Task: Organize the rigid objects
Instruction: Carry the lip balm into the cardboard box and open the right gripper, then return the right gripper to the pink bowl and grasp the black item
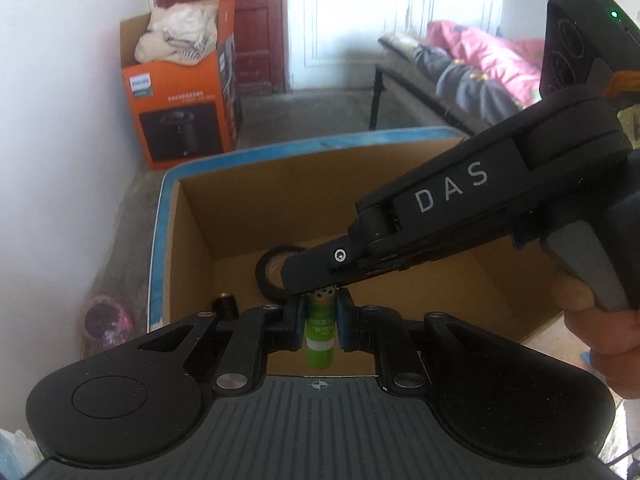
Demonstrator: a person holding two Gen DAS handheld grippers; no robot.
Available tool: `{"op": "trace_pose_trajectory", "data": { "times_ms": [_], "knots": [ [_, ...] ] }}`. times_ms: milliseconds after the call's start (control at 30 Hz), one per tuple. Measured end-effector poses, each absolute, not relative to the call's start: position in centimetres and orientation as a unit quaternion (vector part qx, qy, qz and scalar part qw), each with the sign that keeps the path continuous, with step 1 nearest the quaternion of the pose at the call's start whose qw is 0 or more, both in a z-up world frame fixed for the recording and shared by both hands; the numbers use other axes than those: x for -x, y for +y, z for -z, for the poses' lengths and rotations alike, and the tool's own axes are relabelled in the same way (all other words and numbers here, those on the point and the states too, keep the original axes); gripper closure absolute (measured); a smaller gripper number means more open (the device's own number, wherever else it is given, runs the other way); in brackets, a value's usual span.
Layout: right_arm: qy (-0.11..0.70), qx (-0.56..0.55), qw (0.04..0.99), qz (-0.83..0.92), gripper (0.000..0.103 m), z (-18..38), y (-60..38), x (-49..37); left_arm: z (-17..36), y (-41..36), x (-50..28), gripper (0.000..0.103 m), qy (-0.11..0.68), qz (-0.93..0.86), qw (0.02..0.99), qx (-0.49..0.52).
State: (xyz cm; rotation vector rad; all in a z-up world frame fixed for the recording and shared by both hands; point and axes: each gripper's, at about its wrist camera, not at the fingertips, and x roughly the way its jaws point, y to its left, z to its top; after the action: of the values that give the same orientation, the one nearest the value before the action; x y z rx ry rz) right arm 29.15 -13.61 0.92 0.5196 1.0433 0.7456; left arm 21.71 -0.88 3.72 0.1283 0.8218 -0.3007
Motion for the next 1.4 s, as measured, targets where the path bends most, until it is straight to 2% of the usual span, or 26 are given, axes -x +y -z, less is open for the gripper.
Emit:
{"op": "trace_pose_trajectory", "data": {
  "times_ms": [267, 533, 800, 933, 1000, 1100, 1233, 1400],
  "knots": [
    [0.578, -0.215, 0.722, -0.313, 0.082, 3.8, -11.4, -33.7, -1.8, 0.0, -23.7, 0.086, 0.472, 0.147, 0.867, -0.061],
    [0.598, -0.206, 0.711, -0.309, 0.080, 5.0, -9.2, -34.0, -3.1, 1.1, -22.5, 0.080, 0.449, 0.137, 0.882, -0.037],
    [0.552, -0.248, 0.731, -0.316, 0.080, 2.3, -13.4, -30.8, -5.4, 1.6, -18.7, 0.068, 0.396, 0.150, 0.906, -0.024],
    [0.500, -0.262, 0.755, -0.335, 0.080, -1.3, -17.4, -26.7, -7.0, 2.0, -15.6, 0.060, 0.359, 0.161, 0.919, -0.013],
    [0.469, -0.269, 0.768, -0.342, 0.079, -3.0, -19.5, -23.9, -7.5, 2.2, -14.4, 0.052, 0.341, 0.172, 0.924, -0.004],
    [0.422, -0.278, 0.792, -0.342, 0.077, -4.6, -22.4, -19.4, -7.6, 2.2, -12.3, 0.048, 0.323, 0.198, 0.925, 0.010],
    [0.398, -0.282, 0.814, -0.315, 0.071, -3.4, -25.6, -13.6, -6.5, 1.4, -10.0, 0.047, 0.327, 0.246, 0.912, 0.034],
    [0.434, -0.321, 0.796, -0.274, 0.071, 1.7, -27.4, -9.2, -3.5, -1.5, -7.2, 0.047, 0.377, 0.294, 0.877, 0.044]
  ]
}}
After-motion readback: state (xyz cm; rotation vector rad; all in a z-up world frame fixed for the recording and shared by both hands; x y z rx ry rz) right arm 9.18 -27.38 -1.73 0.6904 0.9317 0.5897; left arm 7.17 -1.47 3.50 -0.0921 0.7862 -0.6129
